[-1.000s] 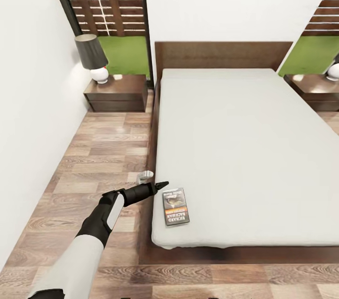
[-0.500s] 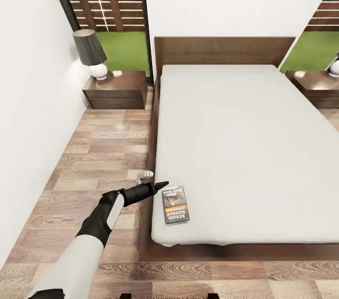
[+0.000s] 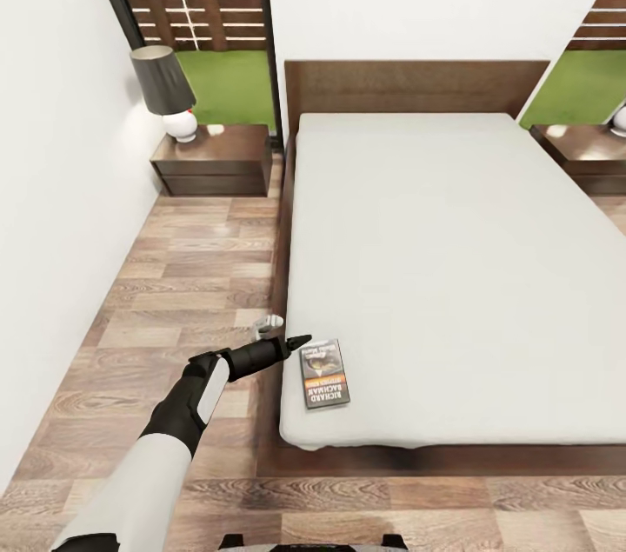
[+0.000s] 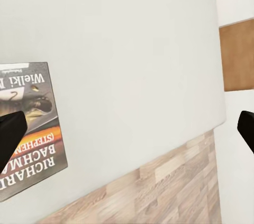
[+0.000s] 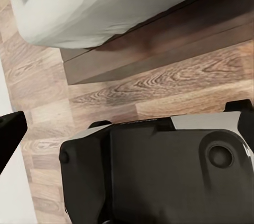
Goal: In the bedroom, move the book from the bed onto either nightstand, and place the two sandals side by side next to the bed.
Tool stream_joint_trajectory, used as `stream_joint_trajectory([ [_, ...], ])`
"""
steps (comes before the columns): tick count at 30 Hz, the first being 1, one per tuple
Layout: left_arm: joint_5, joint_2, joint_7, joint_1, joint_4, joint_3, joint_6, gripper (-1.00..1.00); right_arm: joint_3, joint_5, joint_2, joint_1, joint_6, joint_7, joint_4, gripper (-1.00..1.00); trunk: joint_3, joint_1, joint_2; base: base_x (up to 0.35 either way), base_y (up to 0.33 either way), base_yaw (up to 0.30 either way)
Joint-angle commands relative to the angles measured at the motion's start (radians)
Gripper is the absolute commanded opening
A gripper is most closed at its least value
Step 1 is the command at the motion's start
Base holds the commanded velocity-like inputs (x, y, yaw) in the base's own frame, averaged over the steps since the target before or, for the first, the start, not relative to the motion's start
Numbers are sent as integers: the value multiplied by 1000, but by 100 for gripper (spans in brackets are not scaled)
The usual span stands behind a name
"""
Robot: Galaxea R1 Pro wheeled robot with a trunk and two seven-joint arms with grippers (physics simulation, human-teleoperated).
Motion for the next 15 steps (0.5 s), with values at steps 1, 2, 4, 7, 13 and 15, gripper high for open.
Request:
stream_joint_trajectory([
  [1, 3, -1, -3, -1, 0, 4, 7, 100, -7, 11, 0, -1, -8, 4, 1, 100, -3, 0, -2, 0, 0, 0],
  [2, 4, -1, -3, -1, 0, 4, 7, 100, -7, 11, 0, -1, -8, 4, 1, 100, -5, 0, -2, 0, 0, 0],
  [4, 4, -1, -3, 0, 0, 3, 7, 100, -7, 11, 0, -1, -8, 4, 1, 100, -8, 0, -2, 0, 0, 0],
  [7, 4, -1, -3, 0, 0, 3, 7, 100, -7, 12, 0, -1, -8, 4, 1, 100, -12, 0, -2, 0, 0, 0],
  [13, 4, 0, -25, -1, 0, 4, 10, 100, -7, 12, 0, -1, -8, 4, 1, 100, -22, 0, -2, 0, 0, 0],
  [15, 5, 2, -55, -1, 0, 5, 11, 100, -7, 12, 0, -1, -8, 4, 1, 100, -25, 0, -2, 0, 0, 0],
])
